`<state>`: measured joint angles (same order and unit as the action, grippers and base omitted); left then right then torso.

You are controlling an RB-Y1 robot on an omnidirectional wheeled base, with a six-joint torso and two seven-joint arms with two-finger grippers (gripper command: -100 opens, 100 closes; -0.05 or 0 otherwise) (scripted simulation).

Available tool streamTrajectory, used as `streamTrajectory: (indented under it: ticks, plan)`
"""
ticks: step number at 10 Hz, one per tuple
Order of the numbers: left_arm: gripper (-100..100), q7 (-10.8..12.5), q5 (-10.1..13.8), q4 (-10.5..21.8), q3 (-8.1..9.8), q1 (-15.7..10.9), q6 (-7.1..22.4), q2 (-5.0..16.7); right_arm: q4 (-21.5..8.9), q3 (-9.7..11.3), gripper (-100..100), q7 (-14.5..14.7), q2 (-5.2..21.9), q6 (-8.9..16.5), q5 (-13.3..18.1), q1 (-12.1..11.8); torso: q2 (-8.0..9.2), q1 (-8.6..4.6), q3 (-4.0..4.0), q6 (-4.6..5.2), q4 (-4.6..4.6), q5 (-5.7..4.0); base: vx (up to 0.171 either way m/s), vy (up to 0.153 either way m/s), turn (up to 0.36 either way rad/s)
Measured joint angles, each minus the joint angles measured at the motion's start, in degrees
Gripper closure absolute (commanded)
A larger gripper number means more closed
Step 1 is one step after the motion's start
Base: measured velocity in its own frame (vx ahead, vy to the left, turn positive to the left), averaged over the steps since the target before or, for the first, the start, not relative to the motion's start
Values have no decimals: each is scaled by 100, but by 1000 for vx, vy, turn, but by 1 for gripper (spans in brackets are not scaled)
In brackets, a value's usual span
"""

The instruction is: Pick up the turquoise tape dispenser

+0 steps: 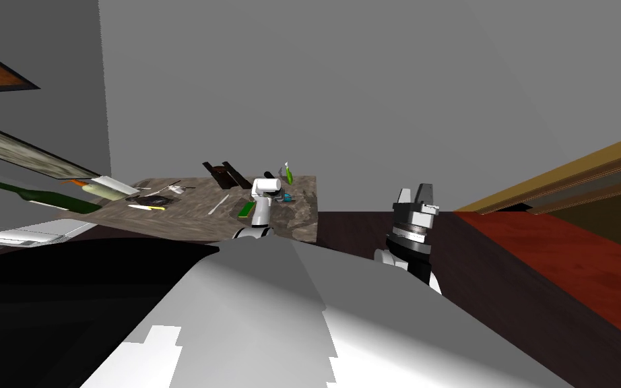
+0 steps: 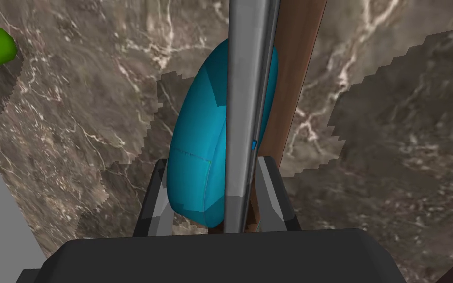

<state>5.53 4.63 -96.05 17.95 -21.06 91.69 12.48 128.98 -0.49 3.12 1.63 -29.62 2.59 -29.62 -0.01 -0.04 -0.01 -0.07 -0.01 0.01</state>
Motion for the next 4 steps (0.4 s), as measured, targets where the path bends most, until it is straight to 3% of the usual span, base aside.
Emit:
streamTrajectory:
  ticks: [3,4]
  plan:
    - [100,4,11,-258,30,-26,279,22,0,0,0,0,0,0,0,0,11,-5,7,-1,3,-2,-15,-6,-2]
    - [0,4,11,-265,31,-27,299,22,0,0,0,0,0,0,0,0,8,-3,5,0,2,-2,0,0,0]
